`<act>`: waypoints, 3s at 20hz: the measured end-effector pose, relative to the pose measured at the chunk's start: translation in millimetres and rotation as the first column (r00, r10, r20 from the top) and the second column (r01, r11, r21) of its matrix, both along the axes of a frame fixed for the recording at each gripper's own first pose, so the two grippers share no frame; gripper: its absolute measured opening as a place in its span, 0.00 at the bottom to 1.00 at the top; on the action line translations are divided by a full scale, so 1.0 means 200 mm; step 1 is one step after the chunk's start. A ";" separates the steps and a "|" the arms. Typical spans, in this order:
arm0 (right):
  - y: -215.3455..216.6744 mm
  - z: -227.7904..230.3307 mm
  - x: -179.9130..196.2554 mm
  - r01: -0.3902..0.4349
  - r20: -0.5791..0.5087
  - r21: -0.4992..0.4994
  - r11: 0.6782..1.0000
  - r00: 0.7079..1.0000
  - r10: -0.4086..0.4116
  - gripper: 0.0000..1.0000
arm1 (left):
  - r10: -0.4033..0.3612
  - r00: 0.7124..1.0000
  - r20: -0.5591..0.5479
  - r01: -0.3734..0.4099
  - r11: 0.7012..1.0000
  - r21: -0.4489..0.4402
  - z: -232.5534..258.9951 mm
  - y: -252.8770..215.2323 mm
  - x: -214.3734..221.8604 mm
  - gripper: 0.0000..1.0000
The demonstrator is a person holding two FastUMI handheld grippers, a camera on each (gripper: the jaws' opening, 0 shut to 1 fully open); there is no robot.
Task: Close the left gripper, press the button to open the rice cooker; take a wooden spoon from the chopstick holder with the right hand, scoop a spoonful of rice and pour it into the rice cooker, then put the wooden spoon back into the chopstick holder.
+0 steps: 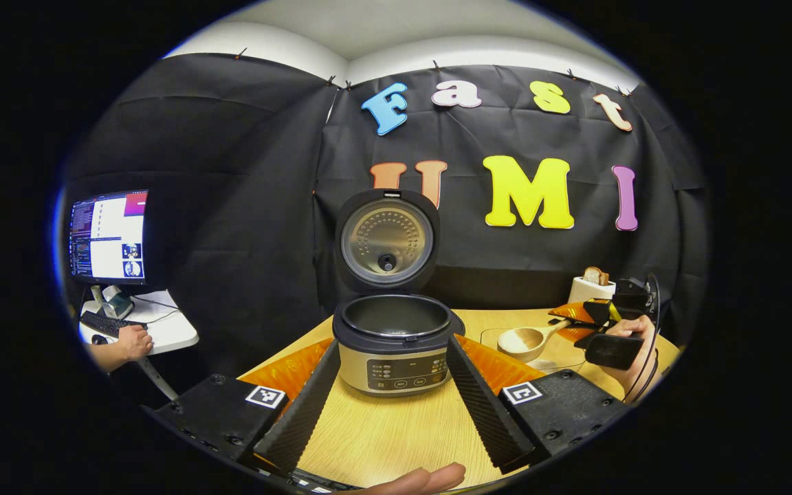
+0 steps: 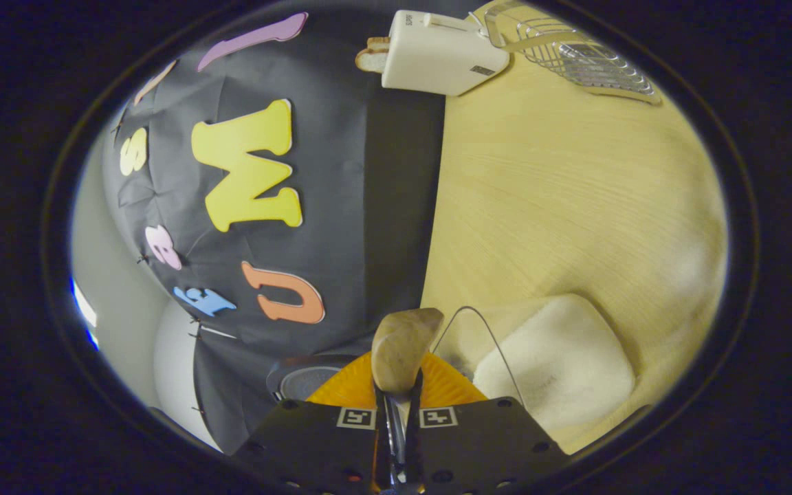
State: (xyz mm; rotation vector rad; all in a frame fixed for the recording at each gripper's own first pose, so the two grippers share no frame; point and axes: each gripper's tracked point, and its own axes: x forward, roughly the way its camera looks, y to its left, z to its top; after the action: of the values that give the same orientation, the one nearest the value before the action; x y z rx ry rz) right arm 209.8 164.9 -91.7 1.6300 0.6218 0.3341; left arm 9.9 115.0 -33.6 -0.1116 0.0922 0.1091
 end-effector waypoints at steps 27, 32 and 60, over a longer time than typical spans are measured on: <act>0.52 0.70 0.17 -0.062 0.066 0.005 0.998 0.996 0.062 0.08 | 0.098 0.995 -0.004 -0.098 0.995 0.030 -0.01 0.27 -0.06 0.95; 0.76 0.78 0.20 -0.092 0.107 -0.177 0.980 0.988 0.112 0.08 | 0.159 0.986 -0.040 -0.158 0.987 0.017 -0.08 0.42 -0.08 0.99; 1.33 1.03 0.18 0.321 0.482 -0.873 0.368 0.686 0.545 0.08 | 0.184 0.980 -0.076 -0.183 0.983 0.014 -0.16 0.51 -0.07 0.99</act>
State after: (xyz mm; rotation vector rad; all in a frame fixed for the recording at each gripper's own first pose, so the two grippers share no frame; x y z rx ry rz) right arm 246.2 431.3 114.4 0.1844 0.1813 0.5701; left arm -4.1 216.9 -65.1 -0.1093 0.1583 0.2983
